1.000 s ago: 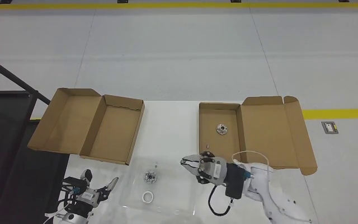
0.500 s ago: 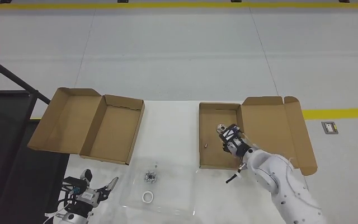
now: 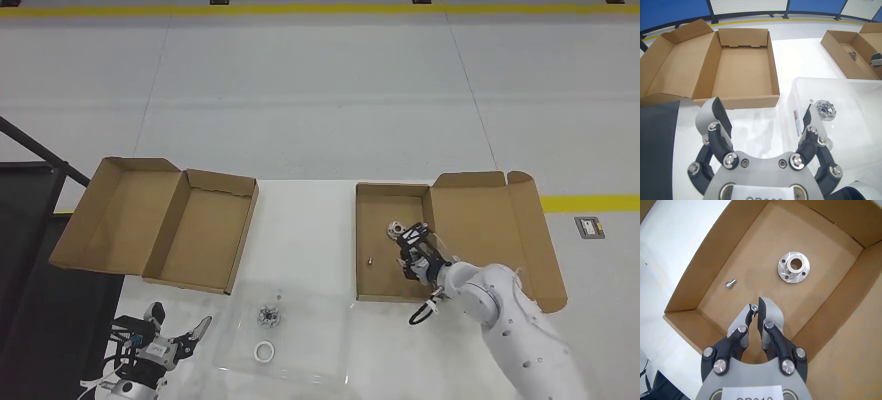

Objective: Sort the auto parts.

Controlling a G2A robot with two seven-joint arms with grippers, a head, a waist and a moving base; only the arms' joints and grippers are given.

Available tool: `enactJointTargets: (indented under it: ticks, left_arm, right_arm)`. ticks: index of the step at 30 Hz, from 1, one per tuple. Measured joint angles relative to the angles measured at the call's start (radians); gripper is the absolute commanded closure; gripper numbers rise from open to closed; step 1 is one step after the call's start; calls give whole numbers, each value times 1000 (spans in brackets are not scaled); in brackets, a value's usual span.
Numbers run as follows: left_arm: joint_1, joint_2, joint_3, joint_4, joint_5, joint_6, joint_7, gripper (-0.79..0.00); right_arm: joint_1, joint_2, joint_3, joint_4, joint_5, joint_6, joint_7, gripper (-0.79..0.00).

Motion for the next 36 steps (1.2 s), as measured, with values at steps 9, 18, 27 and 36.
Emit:
enactJointTargets:
  ticks: [9,18,27,36]
  left_arm:
    - [0,0,0,0,0,0,0,-785]
    - [20,5,-7,-69,91,-28,-30,-785]
    - [55,11,71,-251,355,-60,-143,-785]
    - [26,2,206,-352,539,35,-400,-785]
  right_arm:
    - [14,-3,-3,36,13,-18,-15,-256]
    - [-97,17,44,-150,-56,-111,-250,-785]
    - [-328,46,112,-497,-284,-104,-567,-785]
    - [-580,67,175,-727,-523,-26,-885,-785]
